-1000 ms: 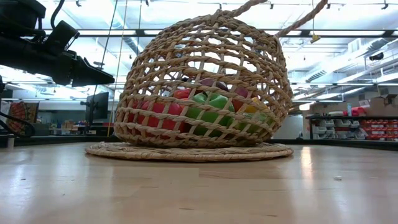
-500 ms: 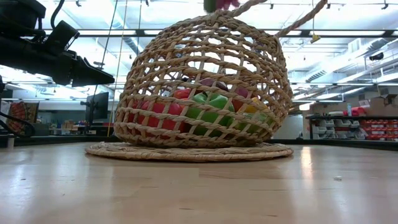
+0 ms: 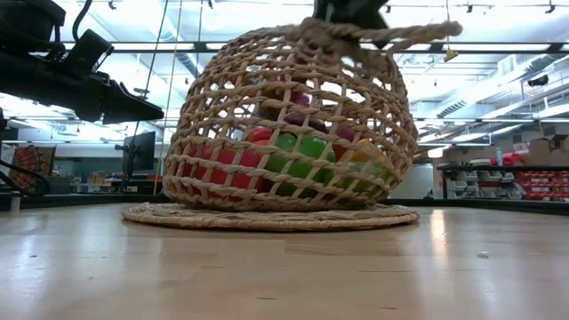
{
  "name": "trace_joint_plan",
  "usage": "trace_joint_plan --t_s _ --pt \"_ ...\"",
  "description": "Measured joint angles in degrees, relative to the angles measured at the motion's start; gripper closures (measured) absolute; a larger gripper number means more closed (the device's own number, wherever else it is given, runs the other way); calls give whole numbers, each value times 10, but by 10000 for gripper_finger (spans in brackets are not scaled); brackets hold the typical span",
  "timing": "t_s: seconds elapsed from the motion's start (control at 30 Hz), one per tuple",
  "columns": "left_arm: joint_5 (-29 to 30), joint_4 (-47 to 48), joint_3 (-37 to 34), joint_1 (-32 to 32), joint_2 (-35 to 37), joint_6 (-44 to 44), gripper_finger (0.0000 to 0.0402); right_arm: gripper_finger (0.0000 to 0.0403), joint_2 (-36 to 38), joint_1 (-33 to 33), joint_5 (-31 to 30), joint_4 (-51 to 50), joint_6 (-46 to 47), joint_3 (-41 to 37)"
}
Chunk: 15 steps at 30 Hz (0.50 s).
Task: Build produce basket
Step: Put the grapes into the basket
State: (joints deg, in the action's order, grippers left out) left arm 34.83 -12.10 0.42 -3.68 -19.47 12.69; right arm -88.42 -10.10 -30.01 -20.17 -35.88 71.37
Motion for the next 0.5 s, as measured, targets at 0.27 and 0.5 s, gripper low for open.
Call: trace_joint_plan --t_s 0.27,0.5 --pt "0 0 0 0 0 0 8 199 -19 44 64 -12 108 1" --pt "0 0 0 0 0 0 8 117 27 36 70 -30 134 0"
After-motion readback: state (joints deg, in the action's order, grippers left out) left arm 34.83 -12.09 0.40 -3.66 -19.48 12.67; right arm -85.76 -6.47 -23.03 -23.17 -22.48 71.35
